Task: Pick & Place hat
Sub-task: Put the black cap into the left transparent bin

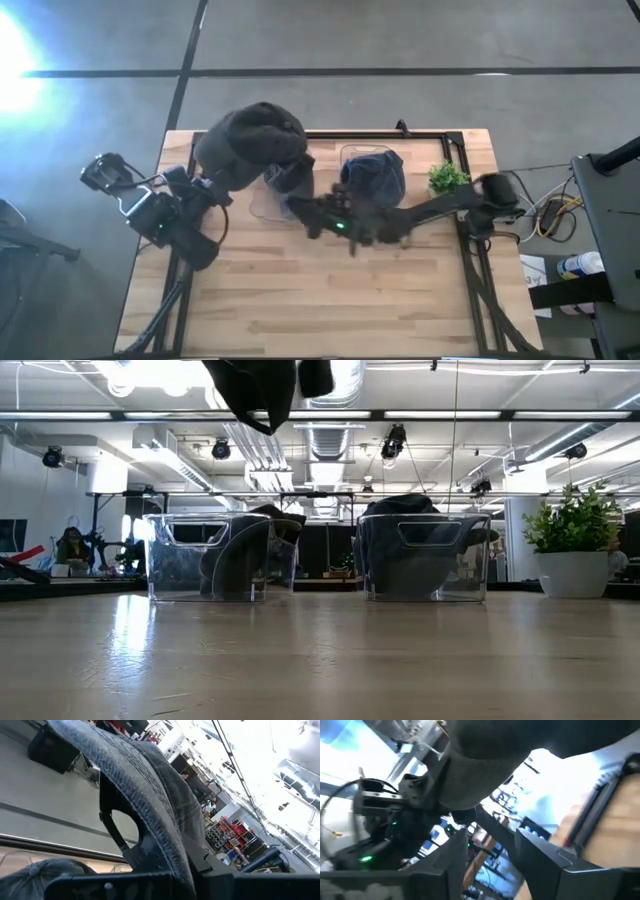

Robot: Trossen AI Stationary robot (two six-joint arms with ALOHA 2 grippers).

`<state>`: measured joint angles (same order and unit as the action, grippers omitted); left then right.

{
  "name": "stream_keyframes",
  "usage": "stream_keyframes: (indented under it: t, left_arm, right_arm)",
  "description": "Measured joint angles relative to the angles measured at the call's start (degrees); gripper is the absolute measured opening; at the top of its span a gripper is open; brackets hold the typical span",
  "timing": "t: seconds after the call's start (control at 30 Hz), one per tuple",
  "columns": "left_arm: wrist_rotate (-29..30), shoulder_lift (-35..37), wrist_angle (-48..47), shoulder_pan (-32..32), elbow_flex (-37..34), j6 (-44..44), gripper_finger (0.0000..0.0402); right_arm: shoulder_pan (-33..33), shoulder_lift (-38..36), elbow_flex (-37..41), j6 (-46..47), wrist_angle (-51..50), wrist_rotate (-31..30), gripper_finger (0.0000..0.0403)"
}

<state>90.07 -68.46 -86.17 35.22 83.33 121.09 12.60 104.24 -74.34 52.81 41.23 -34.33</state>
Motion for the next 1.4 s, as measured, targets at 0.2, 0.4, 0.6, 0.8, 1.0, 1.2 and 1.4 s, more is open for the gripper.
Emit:
stream_keyframes:
  t: [0.2, 0.4, 0.6, 0.8, 1.0, 1.2, 1.4]
  left_arm:
    - [-0.2, 2.5, 0.0, 0.0, 2.9, -6.0, 0.0005]
    - [-1.1, 3.6, 0.5, 0.0, 3.7, -8.6, 0.0005]
    - [-0.9, 4.6, 0.4, 0.0, 3.7, -8.3, 0.0005]
    - [-0.3, 5.2, 0.7, 0.0, 3.7, -8.1, 0.0005]
    - [-0.7, 5.2, 2.4, 0.0, 3.7, -7.6, 0.0005]
    - [0.4, 5.5, 3.3, 0.0, 3.7, -5.5, 0.0005]
    - [-0.7, 5.6, 4.1, 0.0, 3.7, -5.8, 0.0005]
  right_arm:
    - [-4.2, 11.6, -13.5, -4.0, 3.1, 5.0, 0.0186]
    - [-7.0, 20.4, -27.4, -7.6, 3.2, 9.5, 0.0185]
    - [-8.7, 26.2, -37.2, -9.3, 3.3, 11.9, 0.0184]
    - [-9.8, 29.6, -43.5, -9.7, 3.1, 14.6, 0.0173]
    - [-10.2, 30.1, -44.2, -8.9, 5.8, 15.1, 0.0161]
    - [-10.2, 30.1, -43.6, -8.7, 7.8, 14.8, 0.0175]
    - [-9.8, 30.2, -43.5, -8.2, 8.0, 15.7, 0.0200]
